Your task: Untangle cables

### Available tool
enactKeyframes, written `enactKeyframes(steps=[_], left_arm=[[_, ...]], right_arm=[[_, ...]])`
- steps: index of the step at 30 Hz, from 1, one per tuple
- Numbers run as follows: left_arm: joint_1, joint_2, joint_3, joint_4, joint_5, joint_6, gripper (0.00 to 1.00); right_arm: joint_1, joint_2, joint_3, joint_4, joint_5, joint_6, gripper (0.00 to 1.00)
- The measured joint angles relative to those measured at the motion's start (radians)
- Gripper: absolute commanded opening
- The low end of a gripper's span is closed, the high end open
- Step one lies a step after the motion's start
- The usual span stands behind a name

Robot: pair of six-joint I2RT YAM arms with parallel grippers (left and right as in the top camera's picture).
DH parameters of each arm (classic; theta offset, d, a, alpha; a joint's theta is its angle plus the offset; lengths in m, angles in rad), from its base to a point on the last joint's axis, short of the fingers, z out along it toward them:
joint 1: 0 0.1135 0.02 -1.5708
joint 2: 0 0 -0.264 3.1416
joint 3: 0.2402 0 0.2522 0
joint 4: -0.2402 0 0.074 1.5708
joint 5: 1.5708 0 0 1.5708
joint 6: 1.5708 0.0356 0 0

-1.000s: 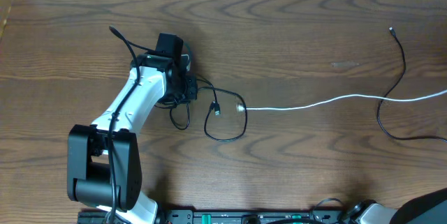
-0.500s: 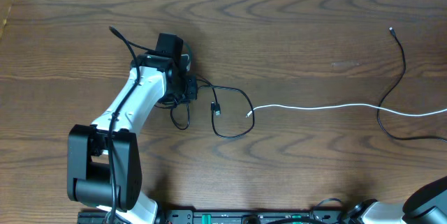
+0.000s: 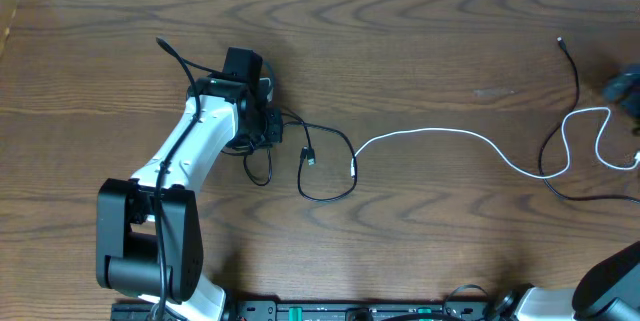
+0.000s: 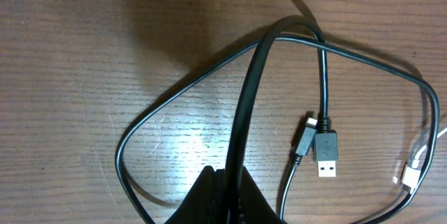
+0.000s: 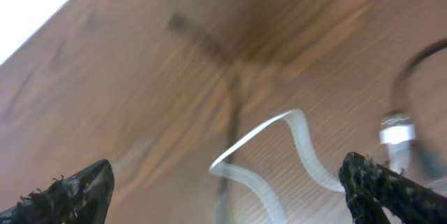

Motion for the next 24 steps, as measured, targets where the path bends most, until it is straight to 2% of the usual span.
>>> enactKeyframes(steps=[4, 8, 11, 15, 19, 24], left_arm=[[0.0, 0.0, 0.0, 0.0, 0.0, 0.0, 0.07], [0.0, 0.0, 0.0, -0.001, 0.0, 0.0, 0.08], [0.0, 0.0, 0.0, -0.001, 0.0, 0.0, 0.07], [0.0, 0.0, 0.0, 0.0, 0.0, 0.0, 0.07], [0.0, 0.0, 0.0, 0.0, 0.0, 0.0, 0.08], [0.0, 0.0, 0.0, 0.0, 0.0, 0.0, 0.07]], right_arm=[[0.057, 0.0, 0.0, -0.141, -0.077, -0.019, 0.98], [0.128, 0.0, 0.0, -0.262, -0.098, -0.051, 0.84], [0.196, 0.0, 0.0, -0.343, -0.069, -0.037, 0.84], [0.286, 0.0, -0.008, -0.436, 0.064, 0.086, 0.92], [0.326, 0.0, -0.052, -0.439, 0.176, 0.225, 0.99], [0.352, 0.001, -0.175, -0.358, 0.24, 0.429, 0.97]])
